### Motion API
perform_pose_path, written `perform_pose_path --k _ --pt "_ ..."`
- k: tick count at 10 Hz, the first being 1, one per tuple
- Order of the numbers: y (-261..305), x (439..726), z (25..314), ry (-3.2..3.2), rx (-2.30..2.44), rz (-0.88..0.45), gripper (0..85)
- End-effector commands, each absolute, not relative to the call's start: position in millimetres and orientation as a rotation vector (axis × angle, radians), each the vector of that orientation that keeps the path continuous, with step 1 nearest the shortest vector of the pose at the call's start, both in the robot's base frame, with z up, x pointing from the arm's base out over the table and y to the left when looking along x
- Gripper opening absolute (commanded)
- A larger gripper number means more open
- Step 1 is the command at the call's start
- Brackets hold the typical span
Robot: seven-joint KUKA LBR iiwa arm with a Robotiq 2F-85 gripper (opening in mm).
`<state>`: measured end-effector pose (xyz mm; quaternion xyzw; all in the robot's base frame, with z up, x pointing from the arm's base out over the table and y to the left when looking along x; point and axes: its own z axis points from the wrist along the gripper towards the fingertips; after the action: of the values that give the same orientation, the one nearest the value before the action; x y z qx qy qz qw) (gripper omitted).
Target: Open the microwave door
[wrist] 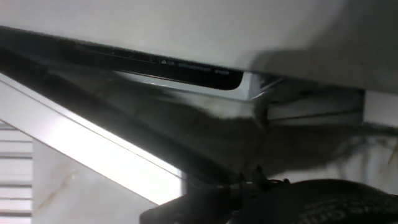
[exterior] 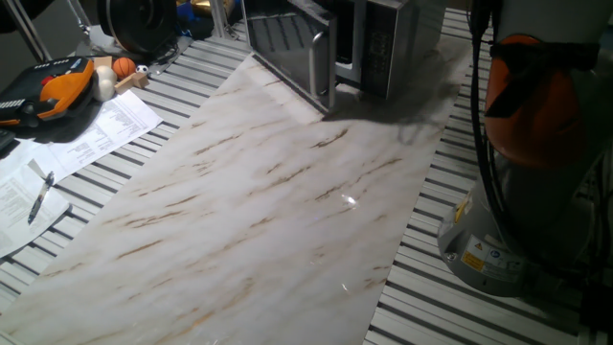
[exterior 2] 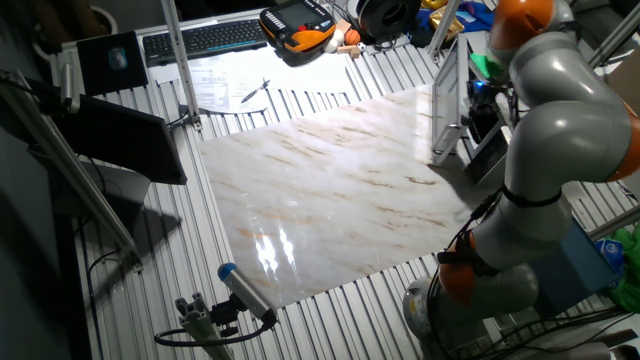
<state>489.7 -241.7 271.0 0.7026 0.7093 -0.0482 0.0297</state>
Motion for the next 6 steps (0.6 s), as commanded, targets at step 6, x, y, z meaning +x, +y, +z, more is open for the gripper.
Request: perform_pose_path --k 6 --pt "-227.3 456.4 288.9 2.459 2.19 0.033 0.0"
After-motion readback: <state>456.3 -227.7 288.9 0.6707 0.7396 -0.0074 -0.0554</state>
